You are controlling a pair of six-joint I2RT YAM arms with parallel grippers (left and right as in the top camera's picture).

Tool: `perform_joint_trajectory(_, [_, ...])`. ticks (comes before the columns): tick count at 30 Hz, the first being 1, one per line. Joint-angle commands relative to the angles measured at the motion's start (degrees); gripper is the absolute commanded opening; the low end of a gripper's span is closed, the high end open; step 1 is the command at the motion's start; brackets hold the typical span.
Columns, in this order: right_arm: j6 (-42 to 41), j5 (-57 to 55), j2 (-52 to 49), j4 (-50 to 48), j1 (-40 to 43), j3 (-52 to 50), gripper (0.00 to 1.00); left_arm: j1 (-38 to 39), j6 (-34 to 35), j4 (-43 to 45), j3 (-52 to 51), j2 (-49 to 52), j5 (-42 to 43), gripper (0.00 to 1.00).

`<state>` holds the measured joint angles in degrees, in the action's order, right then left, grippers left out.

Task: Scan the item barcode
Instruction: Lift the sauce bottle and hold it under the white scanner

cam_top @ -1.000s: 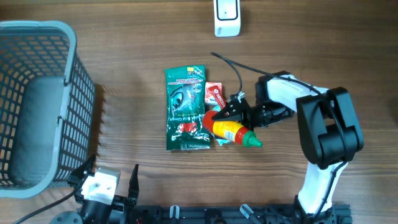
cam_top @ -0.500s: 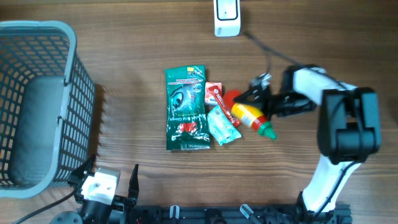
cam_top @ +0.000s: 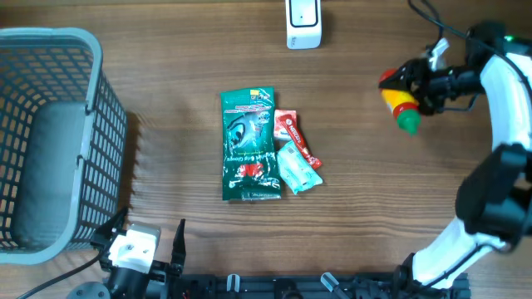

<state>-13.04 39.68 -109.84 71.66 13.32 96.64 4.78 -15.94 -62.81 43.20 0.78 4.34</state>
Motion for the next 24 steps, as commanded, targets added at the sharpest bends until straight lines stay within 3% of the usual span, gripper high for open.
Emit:
perform_joint_trajectory(1, [-18.7, -15.0, 4.4, -3.8, -3.5, 1.7, 0.26, 0.3, -0.3, 0.2, -0.2, -0.5, 0.0, 1.0])
perform_joint_trajectory(12, [-35.4, -48.6, 3.5, -24.7, -22.9, 1.7, 0.36, 0.3, -0.3, 0.2, -0.2, -0.5, 0.0, 1.0])
perform_joint_trajectory(20, [-36.9, -47.2, -6.2, -41.4, -25.7, 2.2, 0.36, 0.3, -0.3, 0.2, -0.2, -0.5, 0.0, 1.0])
perform_joint_trajectory(24, [-37.9, -46.5, -13.9, -47.6, -26.5, 8.0, 0.36, 0.3, -0.3, 0.2, -0.2, -0.5, 0.0, 1.0])
